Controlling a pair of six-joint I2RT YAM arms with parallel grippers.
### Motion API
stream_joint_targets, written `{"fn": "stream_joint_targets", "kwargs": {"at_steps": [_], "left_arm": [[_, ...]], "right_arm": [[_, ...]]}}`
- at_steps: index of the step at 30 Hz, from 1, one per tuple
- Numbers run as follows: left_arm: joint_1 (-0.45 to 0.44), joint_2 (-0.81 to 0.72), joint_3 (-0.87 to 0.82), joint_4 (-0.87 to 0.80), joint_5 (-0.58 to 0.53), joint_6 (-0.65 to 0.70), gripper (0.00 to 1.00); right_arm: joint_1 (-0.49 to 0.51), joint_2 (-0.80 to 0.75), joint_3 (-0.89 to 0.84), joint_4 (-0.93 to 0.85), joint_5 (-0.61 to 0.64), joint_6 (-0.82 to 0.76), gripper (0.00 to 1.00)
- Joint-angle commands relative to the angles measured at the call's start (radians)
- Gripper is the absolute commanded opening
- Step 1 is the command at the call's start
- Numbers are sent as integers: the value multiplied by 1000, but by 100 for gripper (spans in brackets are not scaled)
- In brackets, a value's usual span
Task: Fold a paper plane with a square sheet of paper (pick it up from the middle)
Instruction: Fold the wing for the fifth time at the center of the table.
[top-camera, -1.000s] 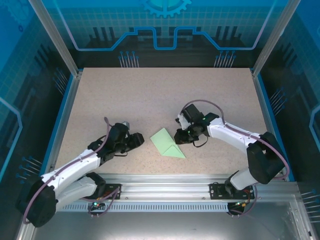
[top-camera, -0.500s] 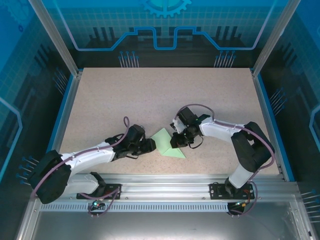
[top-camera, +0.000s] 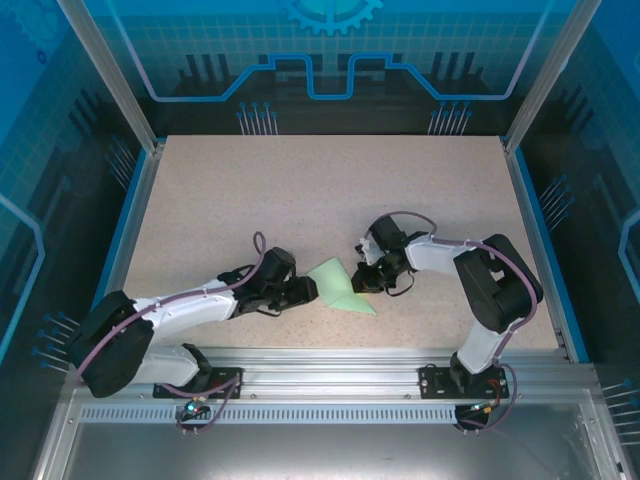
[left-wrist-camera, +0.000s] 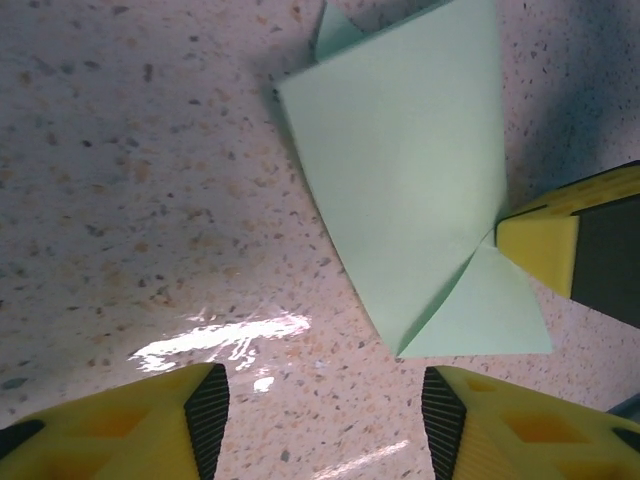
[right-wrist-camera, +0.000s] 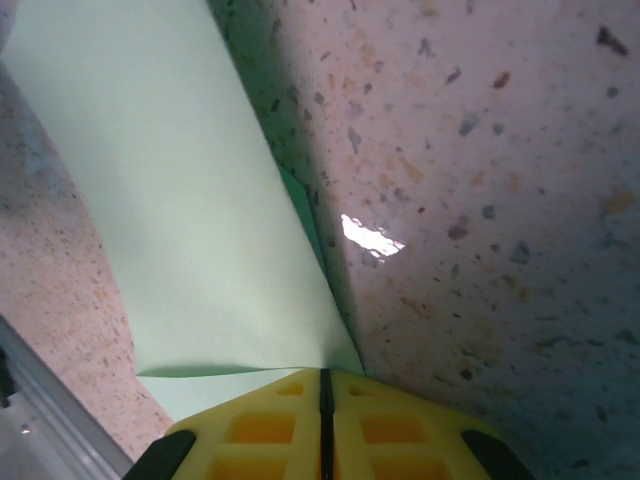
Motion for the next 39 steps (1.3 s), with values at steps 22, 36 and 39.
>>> {"fn": "stream_joint_targets", "kwargs": {"at_steps": [22, 36, 39], "left_arm": [[-132, 246, 85, 278, 29, -294, 58], [-136, 253, 117, 250, -73, -256, 31], [-137, 266, 162, 181, -88, -215, 23]], "right_arm": [[-86, 31, -131, 164, -71, 70, 9], [-95, -19, -157, 172, -87, 75, 12], [-96, -38, -158, 169, -88, 78, 12]]}}
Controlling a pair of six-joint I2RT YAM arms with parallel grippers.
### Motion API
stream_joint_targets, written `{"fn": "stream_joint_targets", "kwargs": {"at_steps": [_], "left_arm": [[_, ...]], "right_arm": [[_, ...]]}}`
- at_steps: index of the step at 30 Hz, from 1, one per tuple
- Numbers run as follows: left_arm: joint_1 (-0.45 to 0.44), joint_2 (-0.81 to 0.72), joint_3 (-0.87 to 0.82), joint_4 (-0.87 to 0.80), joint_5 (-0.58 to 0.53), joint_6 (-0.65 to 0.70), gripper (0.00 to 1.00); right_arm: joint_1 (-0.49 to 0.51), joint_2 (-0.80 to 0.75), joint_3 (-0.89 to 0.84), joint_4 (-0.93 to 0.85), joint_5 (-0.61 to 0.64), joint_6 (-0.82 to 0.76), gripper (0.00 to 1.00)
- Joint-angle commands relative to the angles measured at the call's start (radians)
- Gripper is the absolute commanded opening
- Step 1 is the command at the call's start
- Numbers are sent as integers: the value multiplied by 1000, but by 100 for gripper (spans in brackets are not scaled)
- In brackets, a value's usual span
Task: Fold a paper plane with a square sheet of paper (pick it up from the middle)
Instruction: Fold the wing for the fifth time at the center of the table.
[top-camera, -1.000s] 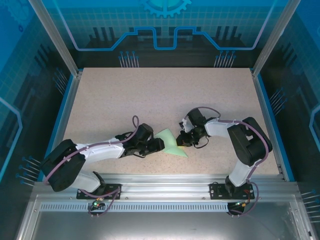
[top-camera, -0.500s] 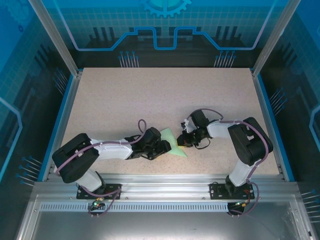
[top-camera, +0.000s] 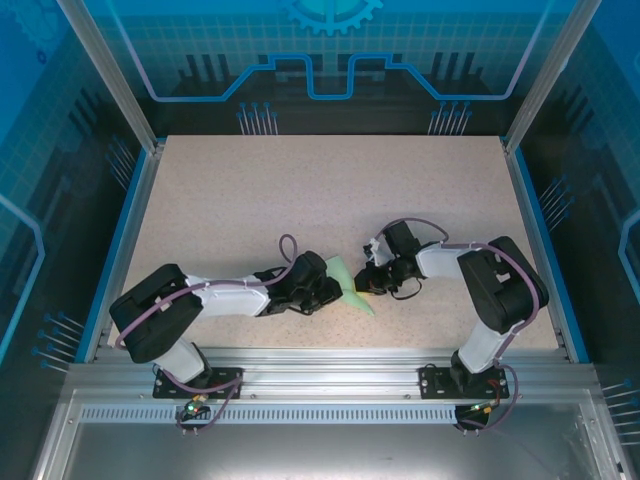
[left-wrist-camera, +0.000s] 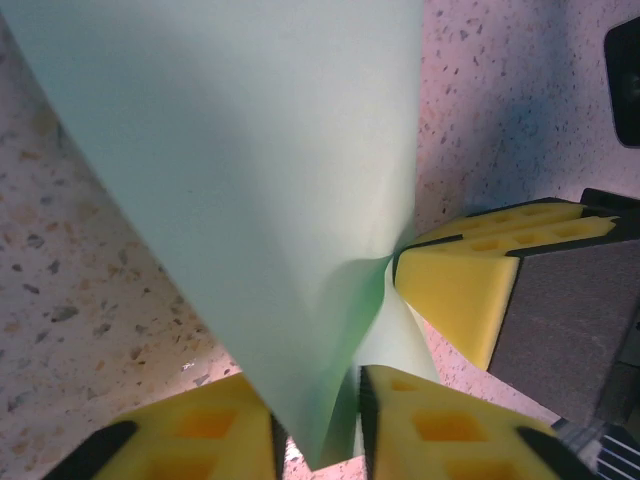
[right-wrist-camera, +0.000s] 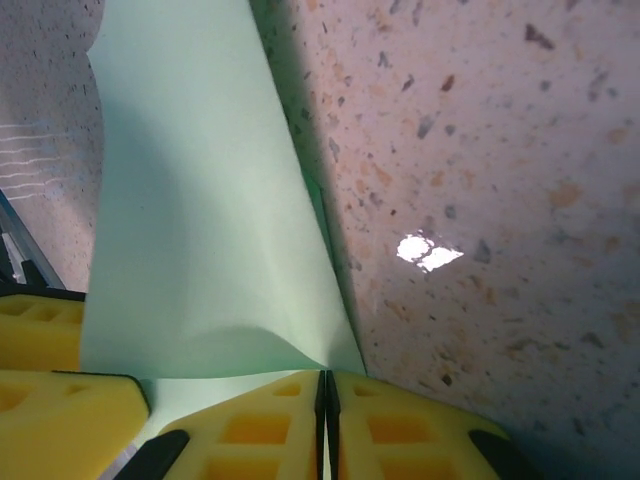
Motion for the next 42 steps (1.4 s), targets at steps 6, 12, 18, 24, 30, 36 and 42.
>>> {"fn": "stream_joint_targets", "kwargs": {"at_steps": [6, 12, 18, 24, 30, 36, 42], "left_arm": [[-1, 35, 81, -87, -37, 75, 12], [18, 35, 99, -113, -25, 111, 2], [32, 40, 127, -149, -2, 169, 0], [32, 45, 138, -163, 33, 198, 0], [33, 43, 156, -206, 38, 219, 0], [33, 46, 172, -222, 44, 232, 0], [33, 52, 185, -239, 43, 249, 0]], "right_arm": [[-23, -25, -22, -42, 57, 11, 13], [-20, -32, -20, -39, 63, 24, 14], [-18, -64, -19, -49, 76, 32, 16], [-5, -97, -34, -24, 81, 52, 21], [8, -142, -33, -46, 119, 47, 25], [9, -193, -30, -92, 142, 28, 26], [10, -264, -46, -121, 167, 35, 26]]}}
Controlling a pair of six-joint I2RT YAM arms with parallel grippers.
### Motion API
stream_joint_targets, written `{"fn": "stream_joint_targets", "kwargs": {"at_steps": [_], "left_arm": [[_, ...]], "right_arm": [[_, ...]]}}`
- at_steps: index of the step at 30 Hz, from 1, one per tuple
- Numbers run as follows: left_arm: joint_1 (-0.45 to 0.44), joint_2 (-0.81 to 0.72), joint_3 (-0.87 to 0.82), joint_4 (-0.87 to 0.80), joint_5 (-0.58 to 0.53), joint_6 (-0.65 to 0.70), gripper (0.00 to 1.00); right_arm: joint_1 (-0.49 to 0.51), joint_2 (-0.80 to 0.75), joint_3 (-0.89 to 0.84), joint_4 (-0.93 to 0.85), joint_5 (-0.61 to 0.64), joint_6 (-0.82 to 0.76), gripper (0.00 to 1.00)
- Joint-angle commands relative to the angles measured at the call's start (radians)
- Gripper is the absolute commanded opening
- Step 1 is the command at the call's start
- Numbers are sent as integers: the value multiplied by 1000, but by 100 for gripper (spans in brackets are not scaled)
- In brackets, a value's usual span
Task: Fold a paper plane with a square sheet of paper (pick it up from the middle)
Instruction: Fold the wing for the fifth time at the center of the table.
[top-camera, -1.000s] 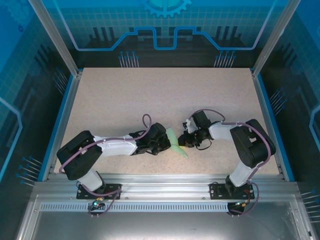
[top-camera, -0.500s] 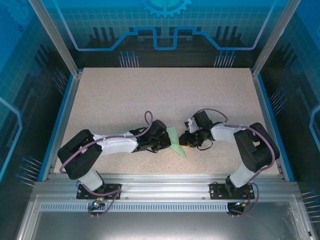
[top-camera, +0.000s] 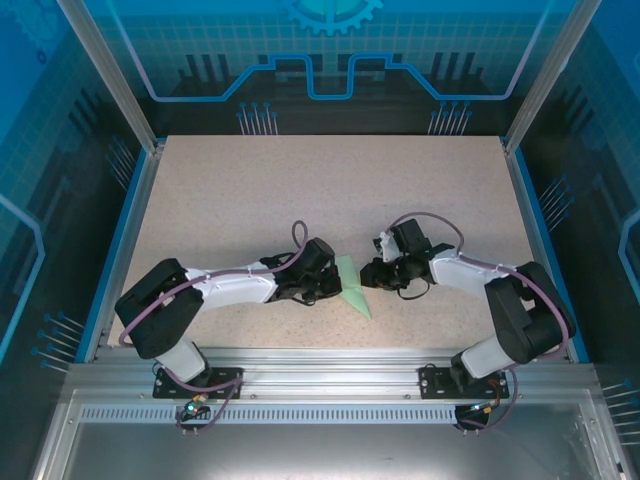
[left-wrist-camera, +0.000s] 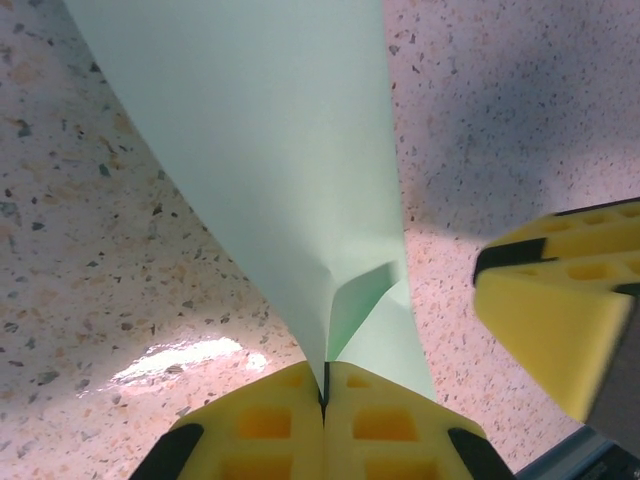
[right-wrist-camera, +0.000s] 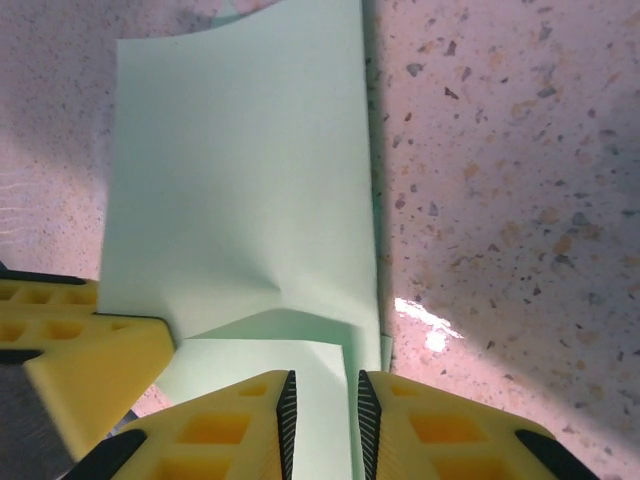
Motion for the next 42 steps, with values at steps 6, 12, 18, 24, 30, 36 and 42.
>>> {"fn": "stream_joint_targets", "kwargs": {"at_steps": [6, 12, 18, 24, 30, 36, 42], "left_arm": [[7, 24, 30, -39, 30, 33, 0], [6, 31, 35, -47, 30, 37, 0], [6, 41, 39, -46, 35, 37, 0], [7, 56, 42, -47, 46, 43, 0], [6, 59, 41, -40, 47, 42, 0], [7, 65, 52, -55, 43, 45, 0], [7, 68, 55, -53, 40, 46, 0]], "right_arm": [[6, -105, -29, -70, 64, 1, 26], [6, -102, -24, -72, 37, 7, 26], [6, -89, -24, -82, 37, 17, 22], [5, -68, -37, -69, 26, 35, 18], [8, -59, -41, -57, 10, 36, 19], [6, -47, -9, -100, 17, 0, 18], [-7, -13, 16, -90, -34, -1, 14]]}}
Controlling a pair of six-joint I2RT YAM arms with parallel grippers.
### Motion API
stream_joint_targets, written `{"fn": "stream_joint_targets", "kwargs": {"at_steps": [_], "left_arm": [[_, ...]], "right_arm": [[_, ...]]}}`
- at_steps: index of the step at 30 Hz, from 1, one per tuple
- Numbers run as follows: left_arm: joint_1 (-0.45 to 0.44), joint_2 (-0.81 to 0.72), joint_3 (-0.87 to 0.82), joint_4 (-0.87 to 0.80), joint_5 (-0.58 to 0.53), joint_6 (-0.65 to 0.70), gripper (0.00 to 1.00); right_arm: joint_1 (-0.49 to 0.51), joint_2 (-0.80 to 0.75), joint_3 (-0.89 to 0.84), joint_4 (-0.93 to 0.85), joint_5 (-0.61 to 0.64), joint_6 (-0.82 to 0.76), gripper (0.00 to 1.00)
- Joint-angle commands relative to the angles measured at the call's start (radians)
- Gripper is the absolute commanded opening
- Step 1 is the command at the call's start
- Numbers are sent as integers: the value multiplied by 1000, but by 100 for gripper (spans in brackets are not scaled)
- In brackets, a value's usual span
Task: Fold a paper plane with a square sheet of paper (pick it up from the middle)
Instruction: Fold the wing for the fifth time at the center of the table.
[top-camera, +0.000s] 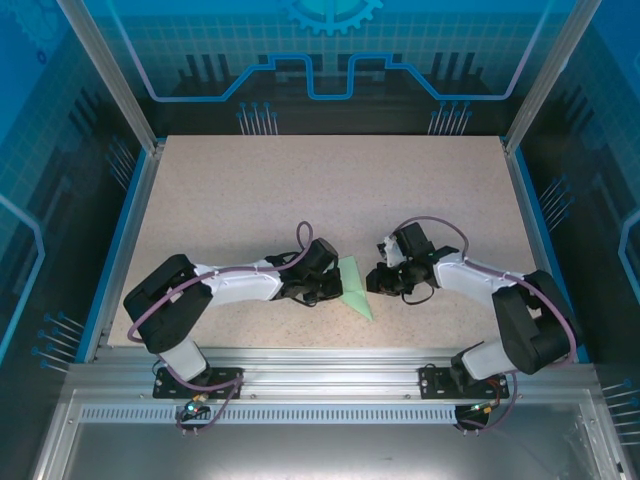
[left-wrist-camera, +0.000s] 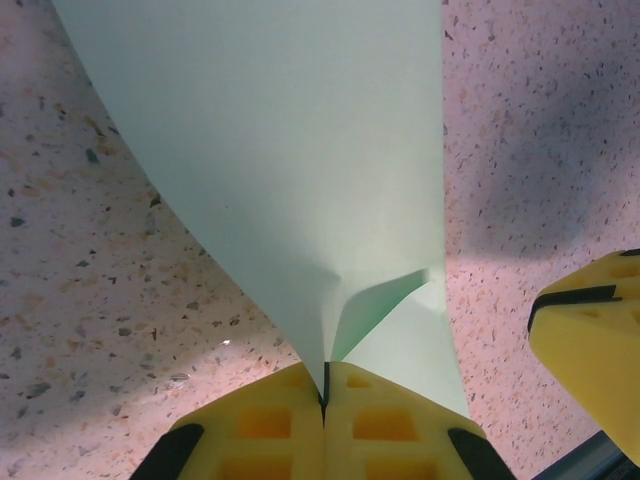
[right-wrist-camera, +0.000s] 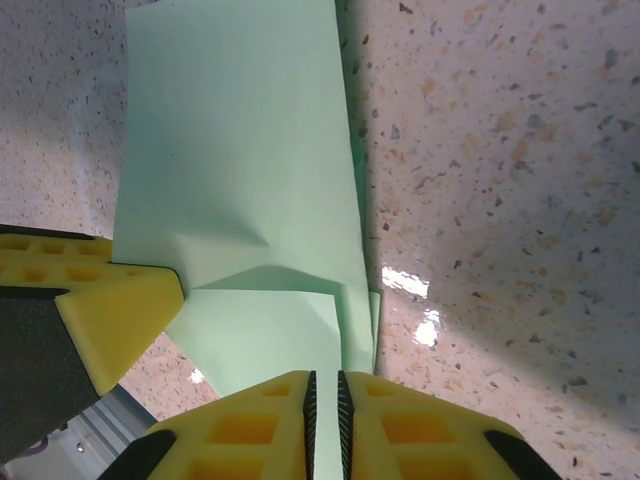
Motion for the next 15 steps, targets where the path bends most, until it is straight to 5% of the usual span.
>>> {"fn": "stream_joint_targets", "kwargs": {"at_steps": [1, 15], "left_arm": [[7, 20, 30, -23, 15, 25, 0], [7, 27, 40, -26, 19, 44, 0]], "right_arm": [[-5, 34, 34, -3, -58, -7, 14], [57, 192, 58, 15, -37, -12, 13]]}}
